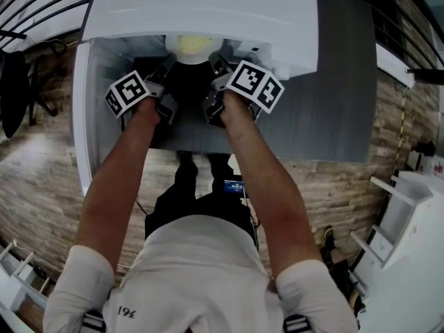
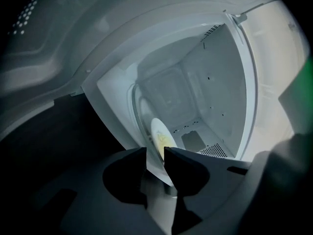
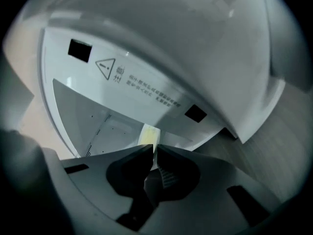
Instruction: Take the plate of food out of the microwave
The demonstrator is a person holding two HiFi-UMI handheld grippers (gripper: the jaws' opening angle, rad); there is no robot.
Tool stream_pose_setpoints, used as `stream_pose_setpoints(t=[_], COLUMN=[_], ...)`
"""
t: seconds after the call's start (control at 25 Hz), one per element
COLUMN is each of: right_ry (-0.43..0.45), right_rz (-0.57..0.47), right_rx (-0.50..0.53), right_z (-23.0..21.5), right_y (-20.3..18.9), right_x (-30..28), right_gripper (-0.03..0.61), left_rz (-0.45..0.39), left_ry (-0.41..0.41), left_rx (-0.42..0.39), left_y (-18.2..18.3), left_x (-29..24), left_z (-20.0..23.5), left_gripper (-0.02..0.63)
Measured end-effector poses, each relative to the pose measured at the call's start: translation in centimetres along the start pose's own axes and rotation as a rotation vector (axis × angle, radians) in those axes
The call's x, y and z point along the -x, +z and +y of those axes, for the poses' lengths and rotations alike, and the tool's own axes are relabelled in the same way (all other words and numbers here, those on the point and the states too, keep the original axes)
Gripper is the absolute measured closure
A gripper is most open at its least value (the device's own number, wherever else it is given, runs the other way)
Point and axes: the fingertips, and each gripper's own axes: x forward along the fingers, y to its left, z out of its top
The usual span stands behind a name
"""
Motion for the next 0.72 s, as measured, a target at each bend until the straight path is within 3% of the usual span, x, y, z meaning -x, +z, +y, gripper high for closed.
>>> stream_pose_setpoints(t=[0.28, 0.36, 0.44, 0.72], right_ry=[0.02, 0.014, 0.01, 0.002], right_rz=[0.029, 0.037, 0.042, 0.058], right_rx=[-0.061, -0.059, -0.047, -0.013], right_z=[-2.0, -2.4, -2.6, -2.9], right_y=[-0.7, -0.8, -0.8, -1.3], right_x=[2.5, 2.9, 3.2, 4.0], right_gripper=[0.555, 0.557, 0.56, 0.559], left_rz=[0.044, 0.057, 0.07, 0.1], left_ry=[-0.034, -0.047, -0.056, -0.048], left_rx=[0.02, 0.021, 0.009, 0.002], left_y=[-0.9, -1.2, -1.4, -2.7], left_x=[0.0, 0.2, 0.3, 1.1], left_z=[0.0, -0.2, -0.5, -0.5], left_gripper=[0.506, 0.516, 0.578, 0.578])
